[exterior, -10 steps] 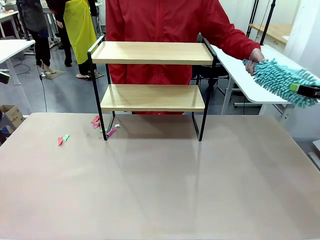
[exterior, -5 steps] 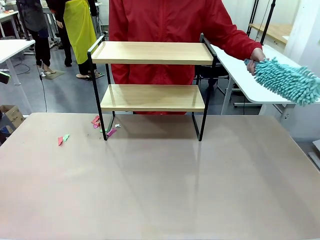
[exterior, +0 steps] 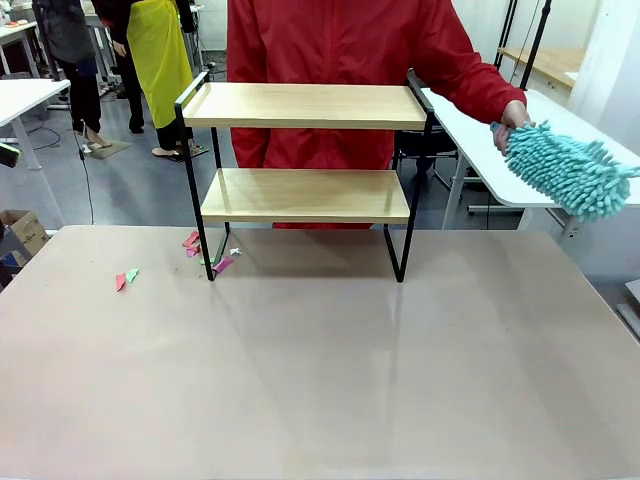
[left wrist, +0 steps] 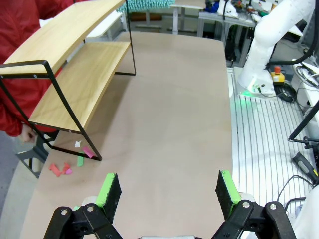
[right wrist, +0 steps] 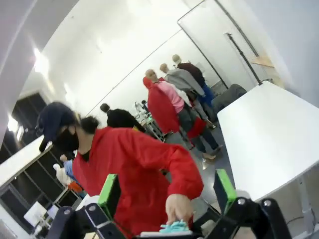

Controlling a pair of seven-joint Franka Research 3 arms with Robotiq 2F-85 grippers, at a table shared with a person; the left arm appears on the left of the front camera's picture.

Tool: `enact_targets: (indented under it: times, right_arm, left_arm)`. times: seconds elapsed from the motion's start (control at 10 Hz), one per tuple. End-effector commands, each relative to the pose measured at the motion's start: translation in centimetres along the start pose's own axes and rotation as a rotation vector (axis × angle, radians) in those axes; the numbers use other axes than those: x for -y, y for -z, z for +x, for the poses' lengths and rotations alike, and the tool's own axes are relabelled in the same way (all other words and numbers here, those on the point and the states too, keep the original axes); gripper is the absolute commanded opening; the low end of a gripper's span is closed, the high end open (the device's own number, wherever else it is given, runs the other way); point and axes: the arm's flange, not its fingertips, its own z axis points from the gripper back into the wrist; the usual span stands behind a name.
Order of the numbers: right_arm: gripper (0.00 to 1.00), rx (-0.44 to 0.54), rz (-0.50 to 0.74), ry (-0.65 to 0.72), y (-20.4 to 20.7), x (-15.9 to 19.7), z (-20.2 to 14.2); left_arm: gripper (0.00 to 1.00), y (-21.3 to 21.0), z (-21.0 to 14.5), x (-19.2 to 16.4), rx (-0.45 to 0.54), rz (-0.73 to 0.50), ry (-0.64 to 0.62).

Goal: Clean the shelf.
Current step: Hand the Duster back to the human.

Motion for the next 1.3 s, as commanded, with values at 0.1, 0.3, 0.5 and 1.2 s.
enact_targets:
  times: [0.1,0.3,0.5,1.2]
  right_arm:
    - [1.00,0.000,0.000,0.000,0.0,0.0,0.0]
    - [1.00,0.000,0.000,0.000,0.0,0.0,0.0]
    - [1.00,0.000,0.000,0.000,0.0,0.0,0.0]
    - [1.00,0.000,0.000,0.000,0.0,0.0,0.0]
  left_arm:
    - [1.00,0.0,0.2,-0.1,0.020,-0.003,0.014]
    - [1.00,0.0,0.2,-0.1,0.020,-0.003,0.014]
    - [1.00,0.0,0.2,-0.1,0.020,-0.003,0.014]
    - [1.00,0.0,0.2,-0.1,0.020,-0.003,0.014]
